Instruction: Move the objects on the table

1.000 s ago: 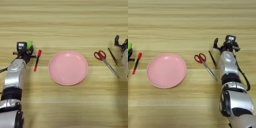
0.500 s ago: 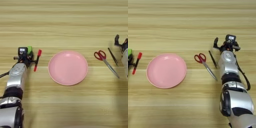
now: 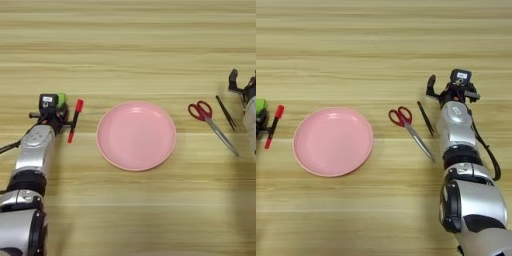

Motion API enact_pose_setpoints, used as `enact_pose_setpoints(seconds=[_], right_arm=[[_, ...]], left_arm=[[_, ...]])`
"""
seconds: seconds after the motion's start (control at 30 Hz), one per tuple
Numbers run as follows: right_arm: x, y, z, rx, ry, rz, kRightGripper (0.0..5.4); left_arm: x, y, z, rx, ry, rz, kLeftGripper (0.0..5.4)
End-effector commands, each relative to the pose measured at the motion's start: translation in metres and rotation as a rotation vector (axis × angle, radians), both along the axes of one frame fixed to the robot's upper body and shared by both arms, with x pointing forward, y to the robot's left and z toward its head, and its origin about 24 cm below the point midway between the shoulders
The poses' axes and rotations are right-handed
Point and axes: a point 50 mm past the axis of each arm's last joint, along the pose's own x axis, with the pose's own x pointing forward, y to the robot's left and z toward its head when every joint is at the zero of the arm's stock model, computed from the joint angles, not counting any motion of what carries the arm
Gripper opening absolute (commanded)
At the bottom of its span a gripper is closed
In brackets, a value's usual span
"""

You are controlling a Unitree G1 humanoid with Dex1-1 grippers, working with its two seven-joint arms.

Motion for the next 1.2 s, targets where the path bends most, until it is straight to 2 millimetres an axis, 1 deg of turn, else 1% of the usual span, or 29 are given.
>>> enact_pose_setpoints(seconds=[0.03, 0.07, 0.1, 0.17, 0.23, 0.33, 0.5, 0.7, 0.77, 0.8, 0.83, 0.87, 0.97, 1.17, 1.2], right_arm=[[0.003, 0.000, 0.005, 0.000, -0.016, 0.002, 5.40], [0.003, 0.001, 0.005, 0.000, -0.015, 0.003, 5.40], [0.003, 0.001, 0.005, 0.000, -0.014, 0.006, 5.40], [0.003, 0.003, 0.004, -0.001, -0.011, 0.012, 5.40], [0.003, 0.004, 0.004, -0.004, -0.010, 0.019, 5.40], [0.003, 0.006, 0.004, -0.008, -0.009, 0.033, 5.40], [0.003, 0.015, 0.005, -0.023, -0.015, 0.079, 5.40], [0.001, 0.031, 0.004, -0.049, -0.014, 0.161, 5.40], [-0.001, 0.036, 0.004, -0.057, -0.011, 0.186, 5.40], [-0.002, 0.038, 0.003, -0.060, -0.009, 0.197, 5.40], [-0.002, 0.040, 0.003, -0.061, -0.007, 0.205, 5.40], [-0.003, 0.041, 0.002, -0.062, -0.005, 0.211, 5.40], [-0.005, 0.044, 0.001, -0.063, 0.000, 0.224, 5.40], [-0.008, 0.046, -0.001, -0.062, 0.006, 0.241, 5.40], [-0.009, 0.048, -0.002, -0.065, 0.007, 0.252, 5.40]], left_arm=[[-0.002, -0.001, -0.008, 0.007, 0.047, -0.003, 1.32], [-0.003, -0.001, -0.008, 0.010, 0.050, -0.004, 1.32], [-0.002, -0.002, -0.009, 0.011, 0.052, -0.004, 1.61], [-0.002, -0.002, -0.010, 0.012, 0.058, -0.003, 1.70], [-0.002, -0.003, -0.010, 0.012, 0.060, -0.004, 2.00], [-0.002, -0.004, -0.011, 0.014, 0.061, -0.005, 2.24], [-0.002, -0.003, -0.008, 0.018, 0.049, 0.004, 2.67], [0.000, -0.006, -0.002, 0.017, 0.017, 0.005, 3.34], [0.001, -0.007, 0.001, 0.006, -0.008, 0.005, 3.55], [0.002, -0.008, 0.003, 0.006, -0.026, 0.007, 3.76], [0.003, -0.009, 0.004, -0.008, -0.043, 0.011, 3.81], [0.003, -0.009, 0.006, -0.017, -0.057, 0.012, 3.98], [0.005, -0.011, 0.011, -0.047, -0.098, 0.019, 4.25], [0.007, -0.010, 0.017, -0.056, -0.142, 0.046, 5.00], [0.007, -0.010, 0.017, -0.057, -0.146, 0.050, 5.05]])
